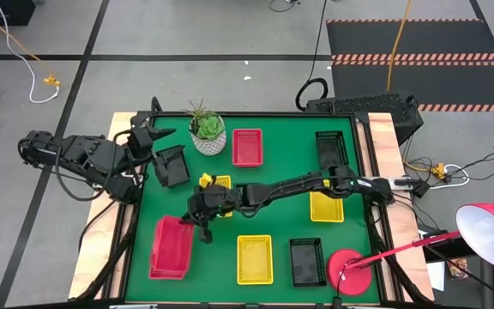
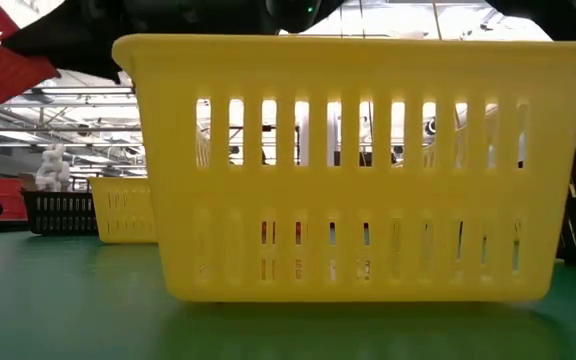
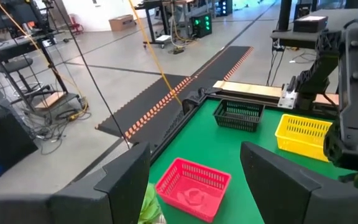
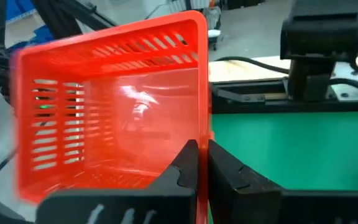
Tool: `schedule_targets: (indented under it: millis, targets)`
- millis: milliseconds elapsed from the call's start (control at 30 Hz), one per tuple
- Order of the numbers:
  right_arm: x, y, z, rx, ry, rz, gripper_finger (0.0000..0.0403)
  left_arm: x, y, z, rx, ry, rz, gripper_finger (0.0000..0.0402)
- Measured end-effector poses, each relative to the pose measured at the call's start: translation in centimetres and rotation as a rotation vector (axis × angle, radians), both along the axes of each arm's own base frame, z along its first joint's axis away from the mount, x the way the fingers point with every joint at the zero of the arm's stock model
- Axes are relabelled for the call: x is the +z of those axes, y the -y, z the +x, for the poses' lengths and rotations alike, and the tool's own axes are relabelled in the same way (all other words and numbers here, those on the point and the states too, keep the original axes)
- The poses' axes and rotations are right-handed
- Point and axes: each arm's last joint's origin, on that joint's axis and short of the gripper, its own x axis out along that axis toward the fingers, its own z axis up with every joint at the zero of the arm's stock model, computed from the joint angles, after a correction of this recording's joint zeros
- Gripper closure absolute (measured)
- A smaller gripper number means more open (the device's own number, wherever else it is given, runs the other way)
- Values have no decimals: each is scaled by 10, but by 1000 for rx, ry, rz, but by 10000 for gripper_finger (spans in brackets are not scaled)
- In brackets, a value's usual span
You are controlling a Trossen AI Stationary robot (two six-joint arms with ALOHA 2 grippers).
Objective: Stack baskets by color
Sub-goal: Stack the middle right red bin on top of the bottom left red bin
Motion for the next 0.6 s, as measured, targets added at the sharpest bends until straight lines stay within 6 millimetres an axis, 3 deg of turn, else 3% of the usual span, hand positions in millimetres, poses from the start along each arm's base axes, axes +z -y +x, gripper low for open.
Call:
schedule_targets:
  millis: [400, 600]
  targets:
    - [-2, 1, 0, 17, -17, 12, 392, -1, 0, 0, 2, -8, -3, 149]
    - [-3, 1, 0, 15, -18, 13, 343, -2, 0, 0, 3, -12, -6, 149]
